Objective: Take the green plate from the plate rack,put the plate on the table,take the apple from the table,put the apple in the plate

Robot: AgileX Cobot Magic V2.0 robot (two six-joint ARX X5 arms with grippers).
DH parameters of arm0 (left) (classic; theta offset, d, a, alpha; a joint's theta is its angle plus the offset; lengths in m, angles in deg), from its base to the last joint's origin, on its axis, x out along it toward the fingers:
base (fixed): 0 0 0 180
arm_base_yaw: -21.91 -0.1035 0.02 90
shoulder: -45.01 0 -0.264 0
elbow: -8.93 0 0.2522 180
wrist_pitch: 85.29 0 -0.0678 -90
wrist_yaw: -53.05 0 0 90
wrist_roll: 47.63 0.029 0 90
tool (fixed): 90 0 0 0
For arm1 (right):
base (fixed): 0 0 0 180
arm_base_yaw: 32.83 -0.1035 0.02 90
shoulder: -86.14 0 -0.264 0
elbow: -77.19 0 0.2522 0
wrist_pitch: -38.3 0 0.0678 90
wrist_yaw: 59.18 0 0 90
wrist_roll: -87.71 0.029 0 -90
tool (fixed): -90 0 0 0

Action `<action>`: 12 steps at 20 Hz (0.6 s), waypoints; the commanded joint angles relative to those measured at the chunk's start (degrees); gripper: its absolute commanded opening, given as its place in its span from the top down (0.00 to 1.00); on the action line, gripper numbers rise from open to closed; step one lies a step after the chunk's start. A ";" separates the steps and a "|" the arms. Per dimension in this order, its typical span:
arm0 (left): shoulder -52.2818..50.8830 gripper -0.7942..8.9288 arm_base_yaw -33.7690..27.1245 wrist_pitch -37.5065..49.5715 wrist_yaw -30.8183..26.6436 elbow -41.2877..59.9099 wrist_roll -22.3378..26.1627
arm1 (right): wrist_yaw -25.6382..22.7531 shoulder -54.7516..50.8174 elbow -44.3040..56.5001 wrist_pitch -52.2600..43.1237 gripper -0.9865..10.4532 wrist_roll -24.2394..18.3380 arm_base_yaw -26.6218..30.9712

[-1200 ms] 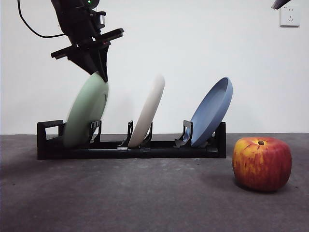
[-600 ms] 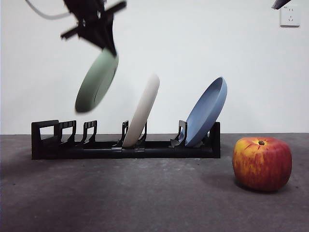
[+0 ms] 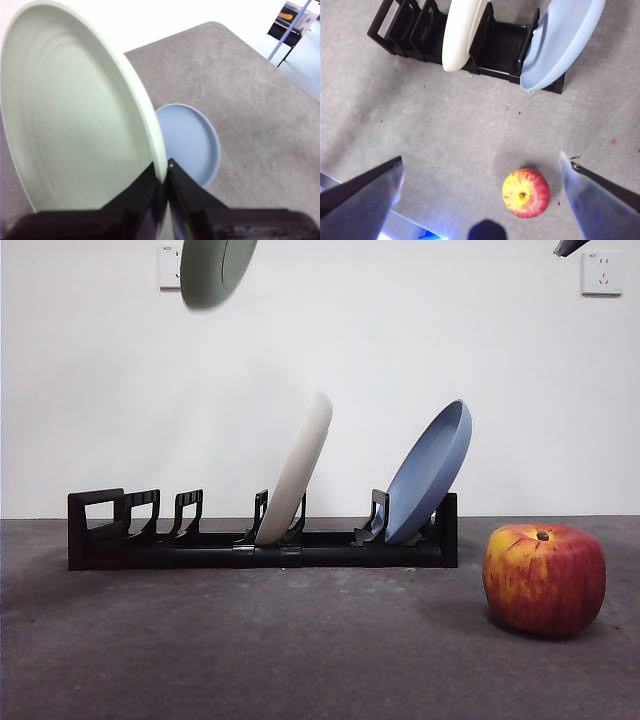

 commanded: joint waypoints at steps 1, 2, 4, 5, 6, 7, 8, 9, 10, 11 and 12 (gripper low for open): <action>-7.06 0.93 6.27 -0.35 -6.91 5.14 3.37 | -0.07 0.11 0.02 -0.37 0.34 0.15 0.00; -10.54 0.93 9.44 -0.35 -11.21 9.20 4.20 | -0.07 0.11 0.02 -0.35 0.34 -0.04 0.00; -17.97 0.93 15.72 -0.35 -18.69 19.15 4.26 | -0.07 0.11 0.02 -0.35 0.34 -0.50 0.00; -21.64 0.93 18.88 -0.35 -21.44 24.55 4.07 | -0.04 0.11 0.02 -0.28 0.34 -0.98 0.00; -25.14 0.93 21.92 -0.33 -23.76 29.97 2.95 | -0.04 0.11 0.02 -0.11 0.34 -1.22 -0.02; -28.37 0.93 24.83 -0.33 -25.79 35.30 0.90 | -0.04 0.11 0.02 0.26 0.34 -1.25 0.00; -31.23 0.93 27.54 -0.33 -27.10 40.48 -1.38 | -0.04 0.11 0.02 0.46 0.34 -1.25 0.00; -33.42 0.93 29.77 -0.35 -28.02 44.96 -3.76 | -0.04 0.11 0.02 0.48 0.34 -1.25 0.00; -35.50 0.93 32.06 -0.33 -28.92 50.14 -6.82 | -0.04 0.11 0.02 0.44 0.34 -1.27 0.00; -36.87 0.93 33.86 -0.33 -29.51 54.60 -9.49 | -0.04 0.11 0.02 0.37 0.34 -1.27 0.00; -37.62 0.93 35.34 -0.33 -30.18 58.73 -11.96 | -0.04 0.11 0.02 0.28 0.34 -1.27 0.00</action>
